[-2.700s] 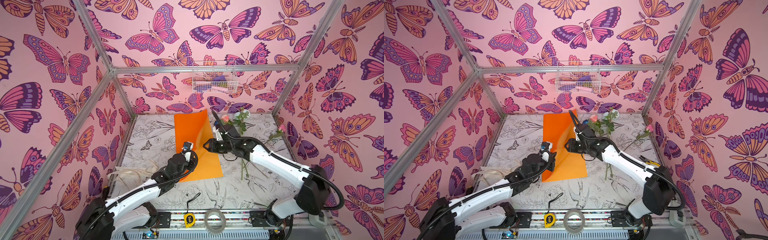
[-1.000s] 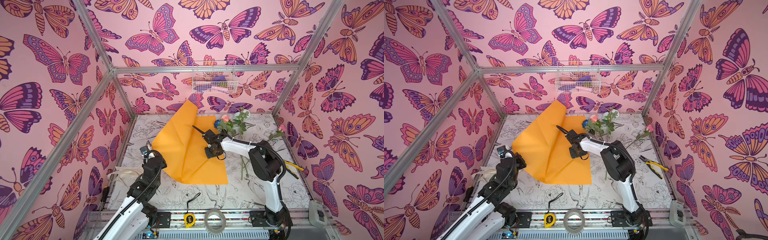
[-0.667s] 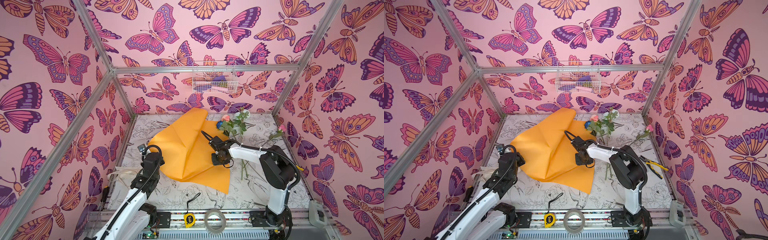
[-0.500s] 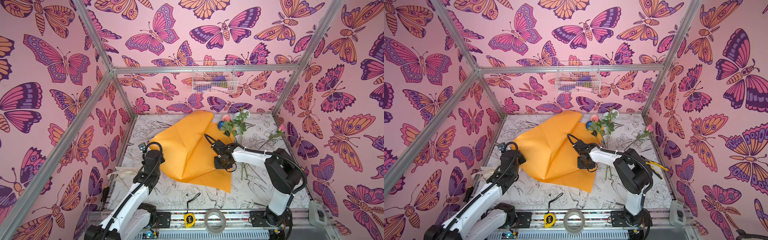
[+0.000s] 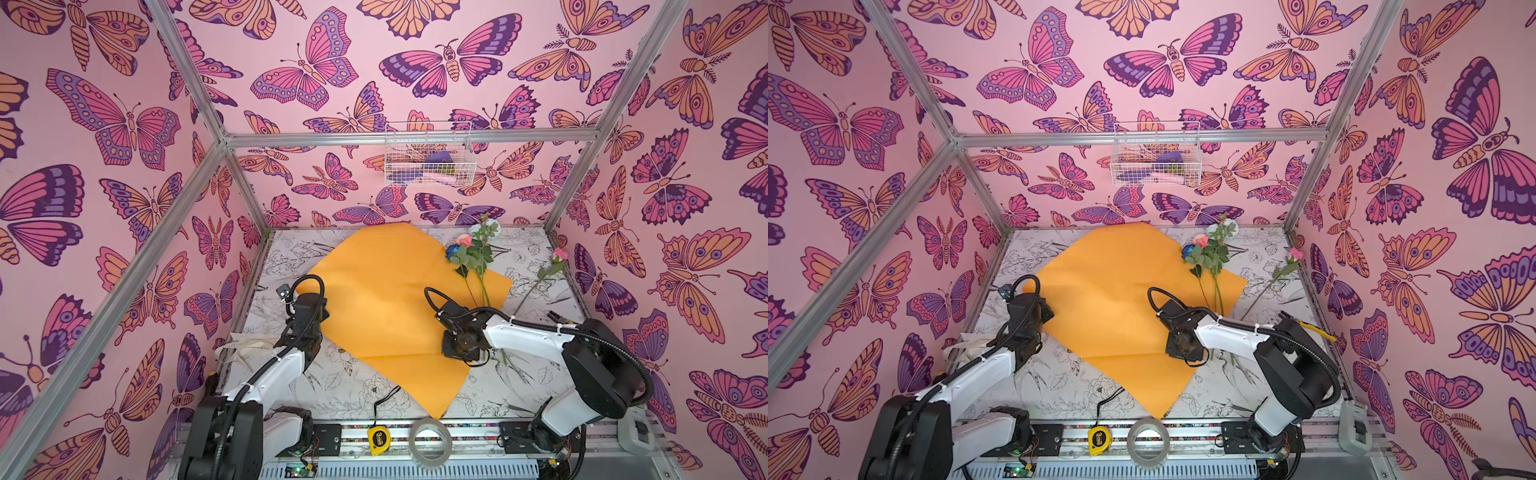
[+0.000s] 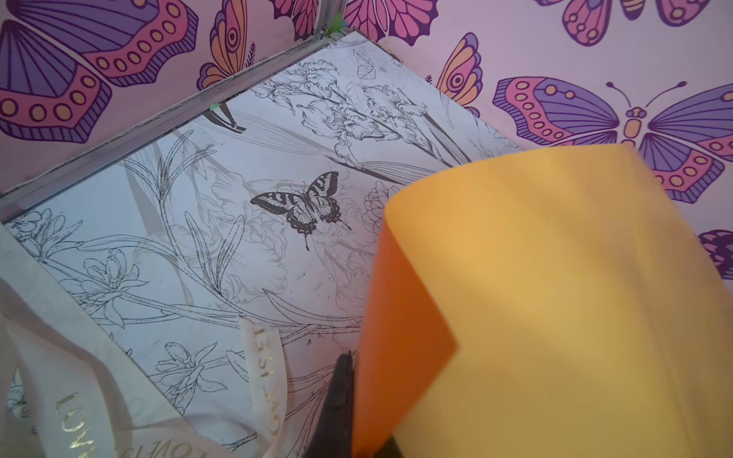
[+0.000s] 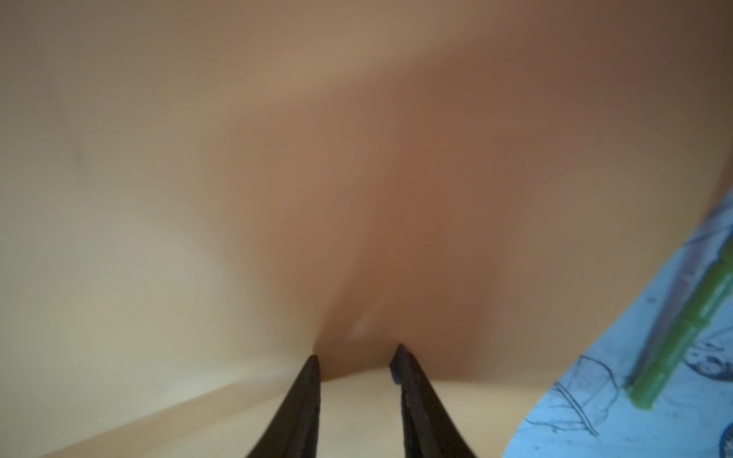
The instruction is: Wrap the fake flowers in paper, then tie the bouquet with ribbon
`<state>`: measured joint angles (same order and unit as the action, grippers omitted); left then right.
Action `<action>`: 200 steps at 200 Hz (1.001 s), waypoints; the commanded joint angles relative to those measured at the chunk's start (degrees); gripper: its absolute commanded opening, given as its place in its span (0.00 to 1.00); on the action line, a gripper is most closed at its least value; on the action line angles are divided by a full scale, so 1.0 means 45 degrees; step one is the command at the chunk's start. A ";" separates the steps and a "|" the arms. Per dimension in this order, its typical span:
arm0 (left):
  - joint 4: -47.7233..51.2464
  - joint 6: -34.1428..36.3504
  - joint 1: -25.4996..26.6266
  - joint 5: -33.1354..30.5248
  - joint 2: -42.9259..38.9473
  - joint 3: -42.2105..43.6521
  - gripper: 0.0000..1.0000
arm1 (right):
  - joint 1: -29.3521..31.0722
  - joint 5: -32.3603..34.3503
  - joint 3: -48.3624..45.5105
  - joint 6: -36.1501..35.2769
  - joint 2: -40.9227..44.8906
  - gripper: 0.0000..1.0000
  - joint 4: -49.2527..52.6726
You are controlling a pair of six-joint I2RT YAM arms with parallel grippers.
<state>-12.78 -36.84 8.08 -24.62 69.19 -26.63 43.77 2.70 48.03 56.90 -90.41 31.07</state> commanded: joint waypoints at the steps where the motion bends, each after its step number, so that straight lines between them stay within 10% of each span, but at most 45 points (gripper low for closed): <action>1: -0.1776 -0.0120 -0.0408 0.0365 0.1277 -0.0455 0.00 | 0.0114 -0.0024 -0.0487 0.0923 -0.0018 0.36 0.0537; 92: -0.3377 0.0054 -0.1227 0.2721 0.5859 -0.2750 0.00 | 0.0259 0.0163 0.0259 0.0740 0.0414 0.37 0.0758; 200: 0.4397 0.0578 -0.3082 0.5894 0.5761 -0.6045 0.02 | 0.0468 -0.0715 0.1562 -0.0582 0.0770 0.51 0.1101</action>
<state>-6.57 -37.56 -4.51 0.05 96.53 -49.39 44.91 0.67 52.40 57.06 -88.36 33.19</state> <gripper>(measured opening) 0.041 0.497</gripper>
